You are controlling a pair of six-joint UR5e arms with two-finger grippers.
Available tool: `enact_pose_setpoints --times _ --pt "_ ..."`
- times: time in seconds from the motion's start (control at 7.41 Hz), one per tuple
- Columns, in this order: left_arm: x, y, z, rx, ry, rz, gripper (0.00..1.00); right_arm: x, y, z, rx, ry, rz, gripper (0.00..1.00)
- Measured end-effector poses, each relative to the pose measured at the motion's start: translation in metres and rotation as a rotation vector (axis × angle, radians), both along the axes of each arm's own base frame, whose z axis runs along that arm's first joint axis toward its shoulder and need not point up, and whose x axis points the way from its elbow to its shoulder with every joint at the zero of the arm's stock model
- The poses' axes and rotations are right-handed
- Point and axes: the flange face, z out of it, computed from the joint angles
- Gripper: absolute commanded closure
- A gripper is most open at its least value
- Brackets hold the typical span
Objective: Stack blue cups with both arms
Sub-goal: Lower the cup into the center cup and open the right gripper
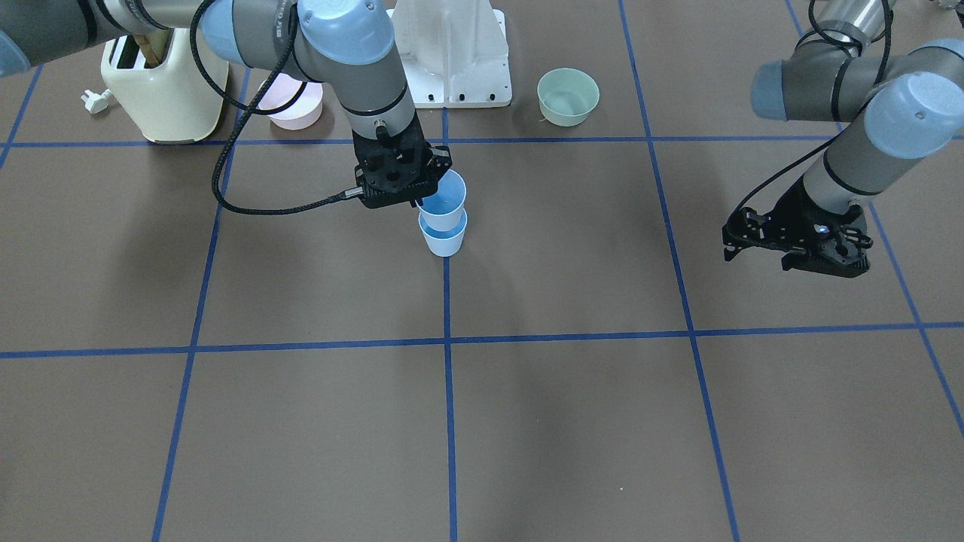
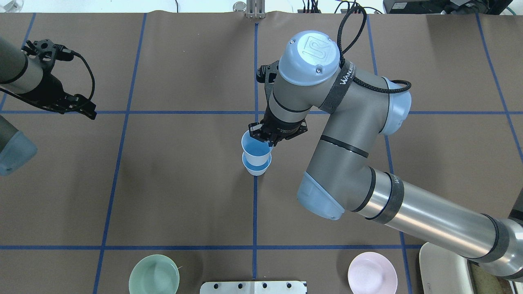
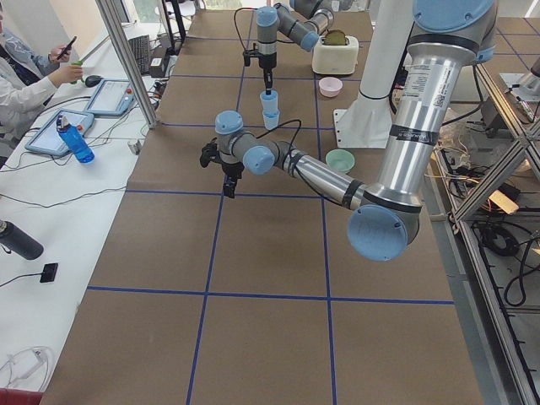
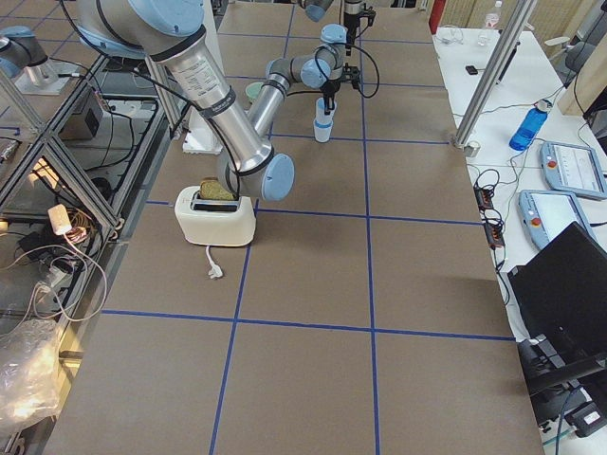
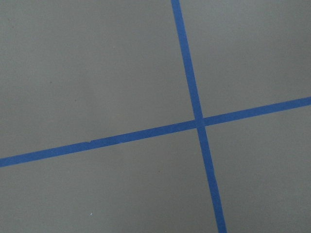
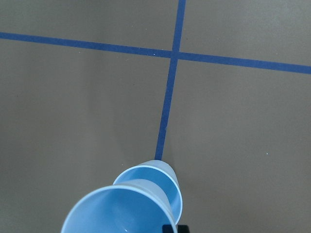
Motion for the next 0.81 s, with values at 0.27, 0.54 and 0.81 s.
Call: enact_pose_setpoints --times 0.27,0.54,0.81 --pt "0.000 0.000 0.000 -0.001 0.000 -0.001 0.07 -0.004 0.001 0.002 0.001 0.006 -0.003 1.00" --pt "0.000 0.000 0.000 -0.003 0.000 -0.003 0.07 -0.010 0.006 0.003 0.002 0.010 -0.011 1.00" --pt "0.000 0.000 0.000 -0.004 0.001 -0.004 0.07 -0.013 0.008 0.005 0.004 0.015 -0.012 1.00"
